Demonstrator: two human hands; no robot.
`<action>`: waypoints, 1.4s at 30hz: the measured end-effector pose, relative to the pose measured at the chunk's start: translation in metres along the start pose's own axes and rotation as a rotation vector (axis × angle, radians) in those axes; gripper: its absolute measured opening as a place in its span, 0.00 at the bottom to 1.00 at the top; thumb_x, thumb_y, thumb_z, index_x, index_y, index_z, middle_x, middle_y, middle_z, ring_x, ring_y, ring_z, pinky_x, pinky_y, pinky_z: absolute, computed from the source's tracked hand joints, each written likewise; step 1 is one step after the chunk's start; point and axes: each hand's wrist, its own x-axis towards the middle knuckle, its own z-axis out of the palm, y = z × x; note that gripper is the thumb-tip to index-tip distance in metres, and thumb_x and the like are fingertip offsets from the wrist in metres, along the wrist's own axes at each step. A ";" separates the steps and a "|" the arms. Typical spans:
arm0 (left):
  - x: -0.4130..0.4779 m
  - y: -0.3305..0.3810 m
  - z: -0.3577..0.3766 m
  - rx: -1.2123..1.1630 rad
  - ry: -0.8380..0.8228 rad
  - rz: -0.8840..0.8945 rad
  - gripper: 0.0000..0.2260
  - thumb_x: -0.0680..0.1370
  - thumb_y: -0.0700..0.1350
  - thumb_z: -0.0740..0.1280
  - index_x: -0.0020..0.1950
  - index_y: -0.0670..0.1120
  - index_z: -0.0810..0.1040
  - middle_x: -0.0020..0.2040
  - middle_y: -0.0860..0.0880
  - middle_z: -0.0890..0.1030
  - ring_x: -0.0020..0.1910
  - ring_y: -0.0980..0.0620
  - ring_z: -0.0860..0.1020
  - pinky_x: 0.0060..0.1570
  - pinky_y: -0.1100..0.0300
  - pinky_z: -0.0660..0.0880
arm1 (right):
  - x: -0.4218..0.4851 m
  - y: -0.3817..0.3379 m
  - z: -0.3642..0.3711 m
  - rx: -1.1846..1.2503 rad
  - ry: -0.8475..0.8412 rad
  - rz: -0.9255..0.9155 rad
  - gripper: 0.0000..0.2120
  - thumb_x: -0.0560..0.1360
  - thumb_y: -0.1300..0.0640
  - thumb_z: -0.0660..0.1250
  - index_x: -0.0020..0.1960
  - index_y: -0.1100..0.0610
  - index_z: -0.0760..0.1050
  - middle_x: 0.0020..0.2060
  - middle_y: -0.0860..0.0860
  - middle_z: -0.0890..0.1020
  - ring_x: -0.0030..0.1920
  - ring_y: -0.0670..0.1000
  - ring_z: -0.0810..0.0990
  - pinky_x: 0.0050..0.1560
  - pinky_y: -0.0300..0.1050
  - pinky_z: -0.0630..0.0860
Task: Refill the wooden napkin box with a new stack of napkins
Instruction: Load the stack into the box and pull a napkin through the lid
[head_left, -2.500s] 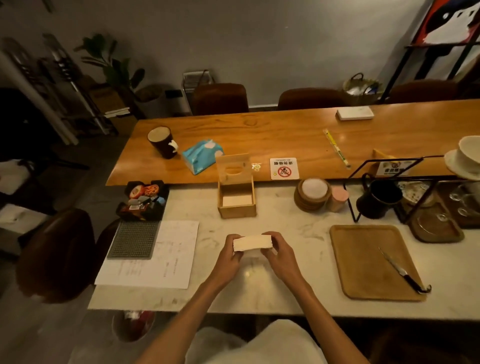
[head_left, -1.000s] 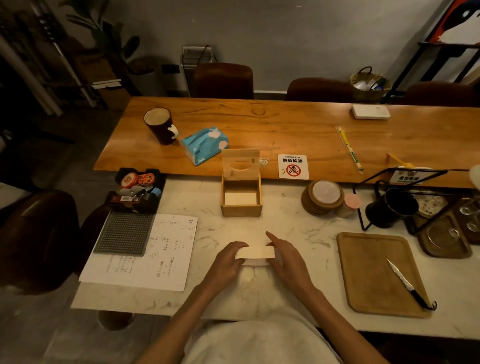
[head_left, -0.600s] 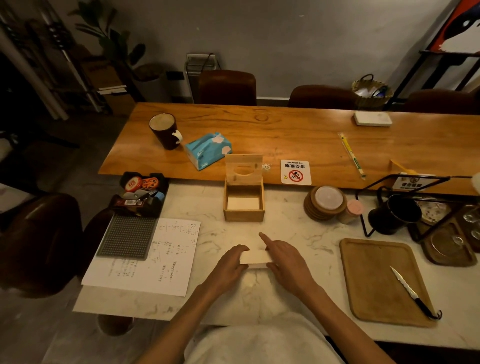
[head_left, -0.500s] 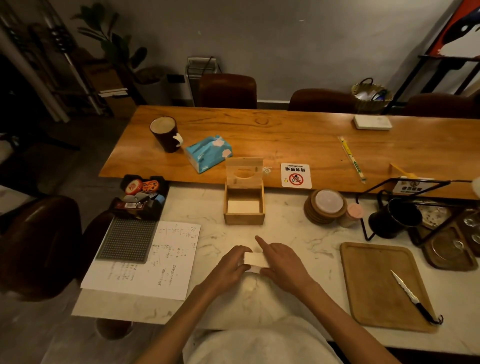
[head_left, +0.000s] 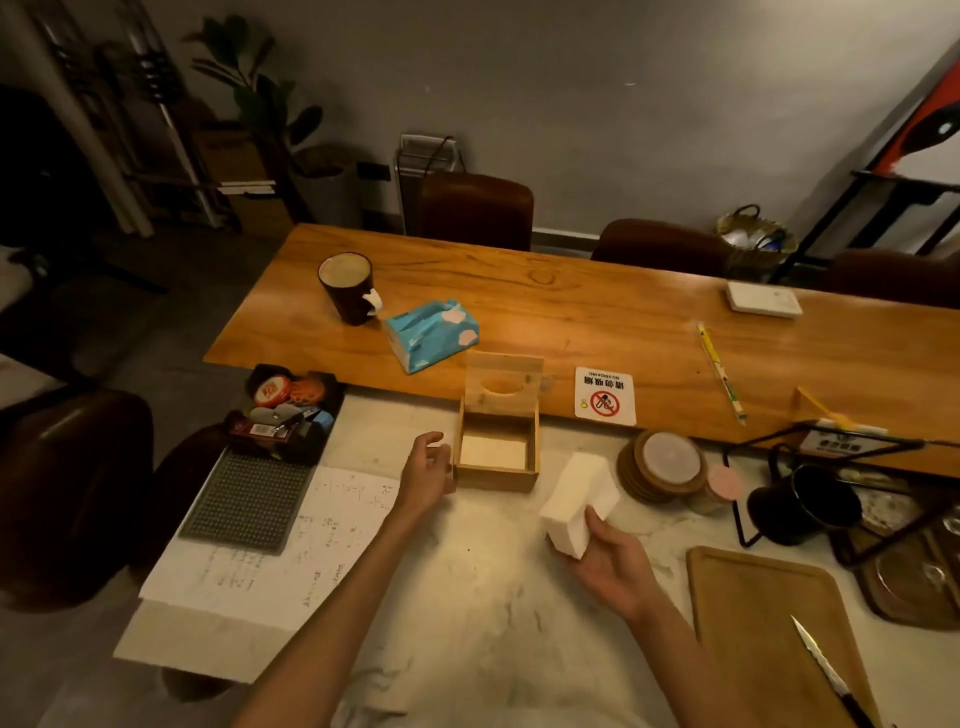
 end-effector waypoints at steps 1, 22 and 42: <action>0.004 0.004 0.001 0.014 -0.044 -0.019 0.14 0.82 0.43 0.59 0.68 0.47 0.69 0.59 0.43 0.75 0.51 0.46 0.78 0.54 0.43 0.80 | 0.005 -0.012 0.014 -0.079 -0.016 -0.030 0.35 0.66 0.66 0.76 0.69 0.55 0.68 0.60 0.61 0.79 0.59 0.61 0.79 0.61 0.60 0.74; 0.027 0.007 0.004 -0.051 -0.113 -0.139 0.12 0.78 0.38 0.63 0.58 0.50 0.74 0.56 0.43 0.81 0.54 0.41 0.80 0.53 0.43 0.80 | 0.172 -0.040 0.175 -2.725 -0.156 0.759 0.16 0.80 0.54 0.58 0.64 0.60 0.72 0.57 0.53 0.75 0.60 0.56 0.75 0.62 0.49 0.69; -0.047 -0.011 -0.005 -0.024 -0.252 -0.062 0.21 0.79 0.33 0.58 0.66 0.54 0.71 0.49 0.51 0.77 0.46 0.53 0.78 0.41 0.62 0.79 | 0.106 -0.009 0.150 -2.489 -0.207 0.780 0.13 0.82 0.62 0.53 0.39 0.57 0.68 0.43 0.53 0.72 0.41 0.49 0.70 0.52 0.40 0.71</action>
